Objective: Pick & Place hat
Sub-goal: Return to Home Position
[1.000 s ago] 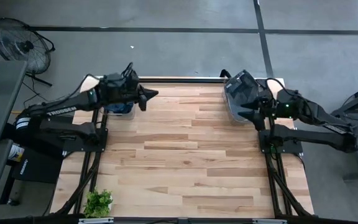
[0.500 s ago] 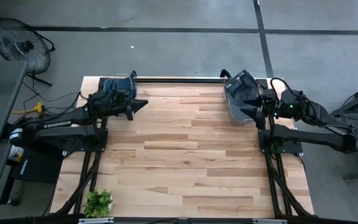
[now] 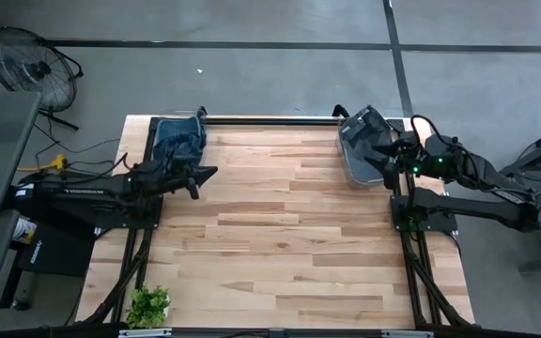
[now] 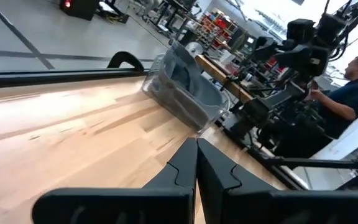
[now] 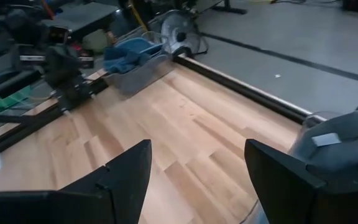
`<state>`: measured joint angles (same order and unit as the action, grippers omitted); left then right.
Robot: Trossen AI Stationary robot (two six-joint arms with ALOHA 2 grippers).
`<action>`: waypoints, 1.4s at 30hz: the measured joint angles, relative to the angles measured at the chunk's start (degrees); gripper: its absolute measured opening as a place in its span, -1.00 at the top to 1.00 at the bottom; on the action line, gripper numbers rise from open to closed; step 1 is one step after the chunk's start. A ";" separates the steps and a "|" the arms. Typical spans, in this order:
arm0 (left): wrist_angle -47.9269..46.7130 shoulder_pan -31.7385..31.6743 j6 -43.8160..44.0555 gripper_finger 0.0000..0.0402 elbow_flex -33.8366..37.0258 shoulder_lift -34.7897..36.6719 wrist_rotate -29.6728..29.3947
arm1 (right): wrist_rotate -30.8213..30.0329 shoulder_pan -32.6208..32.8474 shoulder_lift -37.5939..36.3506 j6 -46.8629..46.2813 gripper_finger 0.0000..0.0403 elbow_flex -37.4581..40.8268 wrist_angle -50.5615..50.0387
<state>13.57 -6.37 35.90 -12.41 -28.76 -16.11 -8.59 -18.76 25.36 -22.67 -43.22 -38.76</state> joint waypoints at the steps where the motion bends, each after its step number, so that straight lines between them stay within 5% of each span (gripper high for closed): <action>1: 0.01 0.86 -0.34 1.00 0.65 0.63 -0.73 | 0.67 0.00 0.00 -0.01 -0.25 0.00 0.00; 16: -0.04 2.27 -3.33 1.00 10.24 20.49 2.08 | 7.81 0.02 0.00 0.17 -0.25 0.00 0.01; 24: -7.87 2.27 -4.35 1.00 11.19 28.15 2.19 | 9.90 0.02 -0.95 1.50 -0.25 0.00 1.15; 42: -12.31 2.27 -13.73 1.00 11.35 28.40 6.86 | 16.71 0.07 -3.96 10.09 -0.25 0.00 9.67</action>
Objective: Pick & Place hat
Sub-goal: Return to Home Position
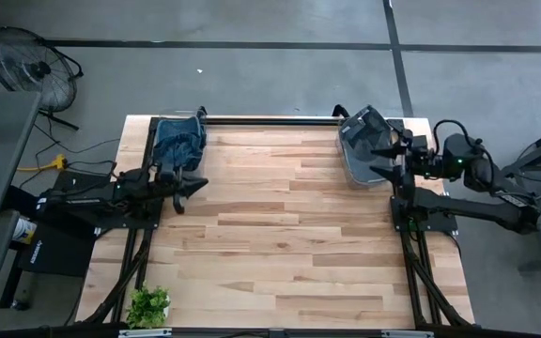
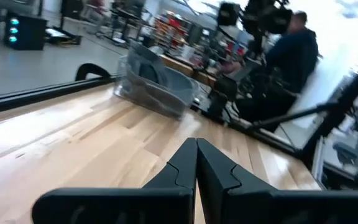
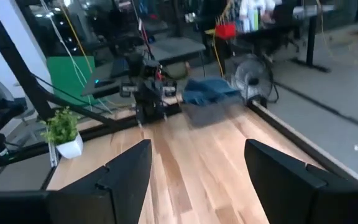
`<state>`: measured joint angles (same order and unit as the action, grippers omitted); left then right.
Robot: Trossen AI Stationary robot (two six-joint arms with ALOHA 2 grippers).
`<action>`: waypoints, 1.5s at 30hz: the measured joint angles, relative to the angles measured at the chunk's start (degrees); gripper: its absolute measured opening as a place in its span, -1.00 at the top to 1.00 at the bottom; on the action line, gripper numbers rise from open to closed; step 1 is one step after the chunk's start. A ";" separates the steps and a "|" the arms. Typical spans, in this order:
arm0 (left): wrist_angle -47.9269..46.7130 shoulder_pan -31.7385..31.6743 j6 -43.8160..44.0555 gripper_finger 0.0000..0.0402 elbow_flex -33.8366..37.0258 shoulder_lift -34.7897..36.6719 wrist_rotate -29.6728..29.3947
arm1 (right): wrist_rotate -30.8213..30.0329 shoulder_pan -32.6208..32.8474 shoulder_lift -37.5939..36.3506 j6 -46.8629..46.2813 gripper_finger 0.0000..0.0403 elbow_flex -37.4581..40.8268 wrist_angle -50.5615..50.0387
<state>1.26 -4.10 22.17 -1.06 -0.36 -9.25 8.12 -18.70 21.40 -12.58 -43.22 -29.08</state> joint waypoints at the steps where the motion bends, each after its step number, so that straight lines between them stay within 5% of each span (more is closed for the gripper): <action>1: -0.14 0.00 -0.56 1.00 0.00 0.00 0.58 | 0.02 0.00 -0.04 0.60 -0.25 0.00 0.68; 6: -0.18 0.00 -0.96 1.00 0.04 -0.02 0.95 | 0.74 0.00 -0.08 2.05 -0.25 0.97 3.03; 14: -0.16 0.00 -0.94 1.00 0.07 -0.02 0.93 | 9.19 0.00 -0.87 -3.62 -0.25 20.24 33.49; 25: -0.16 0.00 -3.50 1.00 0.07 -0.03 0.78 | 3.25 6.06 -0.88 -9.78 -0.25 39.38 65.34; 36: -0.16 0.00 -7.95 1.00 0.09 -0.04 0.78 | -1.15 12.17 -1.89 -7.95 -0.25 42.38 65.63; 45: -0.16 0.00 -9.97 1.00 0.09 -0.04 0.82 | -1.29 11.96 -9.65 -8.00 -0.25 42.38 56.80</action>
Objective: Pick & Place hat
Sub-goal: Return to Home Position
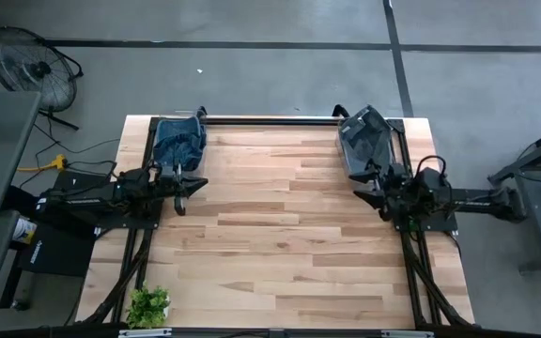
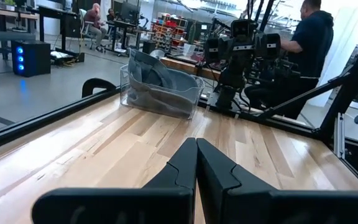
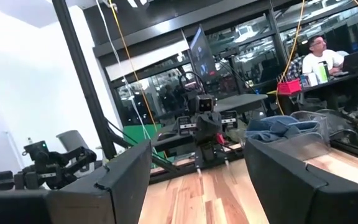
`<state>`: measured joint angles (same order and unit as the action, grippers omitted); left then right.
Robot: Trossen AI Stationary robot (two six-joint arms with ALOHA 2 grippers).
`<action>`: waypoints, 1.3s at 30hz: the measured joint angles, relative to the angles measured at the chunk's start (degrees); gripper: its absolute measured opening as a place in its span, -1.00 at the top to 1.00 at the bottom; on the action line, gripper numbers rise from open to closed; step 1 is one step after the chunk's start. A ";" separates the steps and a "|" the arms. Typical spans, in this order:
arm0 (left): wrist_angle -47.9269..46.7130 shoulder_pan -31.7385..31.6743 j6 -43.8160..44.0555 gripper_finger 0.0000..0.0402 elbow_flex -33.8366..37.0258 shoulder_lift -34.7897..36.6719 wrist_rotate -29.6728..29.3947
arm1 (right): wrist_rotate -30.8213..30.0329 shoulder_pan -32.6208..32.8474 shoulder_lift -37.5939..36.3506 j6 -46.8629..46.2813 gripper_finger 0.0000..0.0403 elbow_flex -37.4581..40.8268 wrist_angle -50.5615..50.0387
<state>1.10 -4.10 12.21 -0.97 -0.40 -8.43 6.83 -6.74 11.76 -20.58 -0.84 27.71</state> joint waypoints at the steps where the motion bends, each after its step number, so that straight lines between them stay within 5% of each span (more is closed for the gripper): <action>1: 0.00 0.00 0.00 1.00 0.00 0.01 0.00 | -0.02 0.00 -0.97 -0.21 -0.25 0.00 -0.91; 16: 0.00 0.00 0.02 1.00 0.00 0.00 0.05 | -0.35 0.00 -11.70 2.67 -0.25 -0.03 -15.13; 39: 0.02 0.00 0.07 1.00 0.00 0.00 0.07 | -0.71 0.00 -11.44 8.84 -0.25 -0.07 -21.04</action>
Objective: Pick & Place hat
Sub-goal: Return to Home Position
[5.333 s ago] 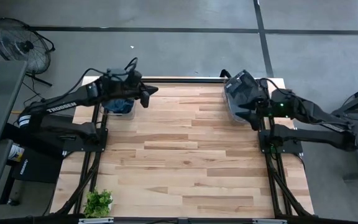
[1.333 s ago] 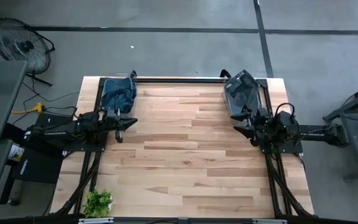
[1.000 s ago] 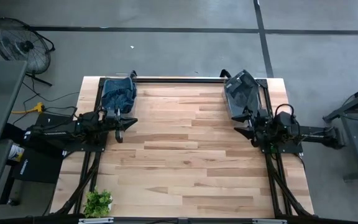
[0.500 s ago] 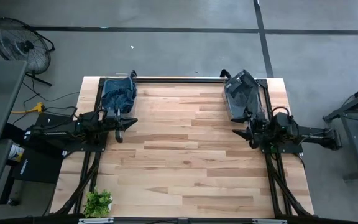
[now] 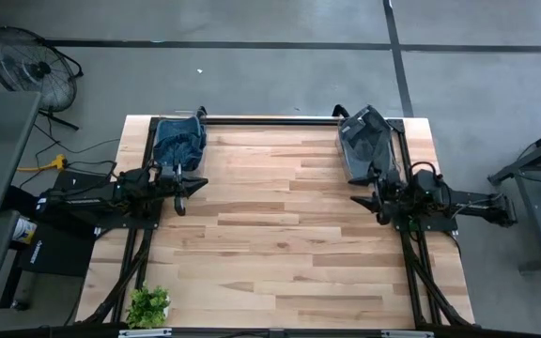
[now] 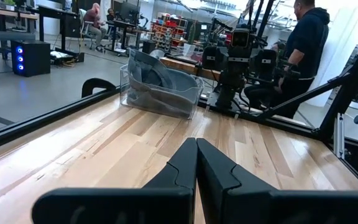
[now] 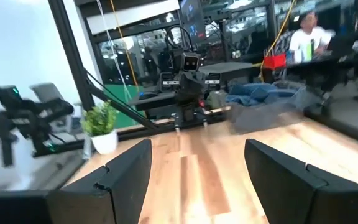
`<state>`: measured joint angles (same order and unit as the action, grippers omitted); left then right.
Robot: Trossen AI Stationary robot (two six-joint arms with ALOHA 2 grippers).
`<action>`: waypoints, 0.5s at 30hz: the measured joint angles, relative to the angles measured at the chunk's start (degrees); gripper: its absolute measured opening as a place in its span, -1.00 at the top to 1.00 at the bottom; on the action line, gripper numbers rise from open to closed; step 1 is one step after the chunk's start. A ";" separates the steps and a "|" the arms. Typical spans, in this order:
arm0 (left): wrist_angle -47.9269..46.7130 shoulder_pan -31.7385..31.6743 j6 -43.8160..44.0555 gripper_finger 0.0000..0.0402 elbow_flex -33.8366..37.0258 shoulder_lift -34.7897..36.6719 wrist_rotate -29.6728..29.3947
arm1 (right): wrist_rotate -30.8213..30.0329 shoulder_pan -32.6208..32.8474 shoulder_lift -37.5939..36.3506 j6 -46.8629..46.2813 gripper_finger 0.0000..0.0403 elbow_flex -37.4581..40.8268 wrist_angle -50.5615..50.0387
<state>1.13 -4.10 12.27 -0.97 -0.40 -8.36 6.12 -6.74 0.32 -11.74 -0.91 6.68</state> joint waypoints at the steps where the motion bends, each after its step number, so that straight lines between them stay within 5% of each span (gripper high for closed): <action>1: -0.01 0.00 -0.02 1.00 0.00 0.00 0.00 | 0.24 0.00 0.00 -1.63 -0.25 0.00 -0.02; 15: 0.00 0.00 0.00 1.00 0.00 0.01 -0.02 | 0.45 0.00 0.00 -6.05 -0.25 0.00 0.00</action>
<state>1.13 -4.10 12.27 -0.97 -0.39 -8.38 6.57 -6.74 0.32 -17.78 -0.91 6.67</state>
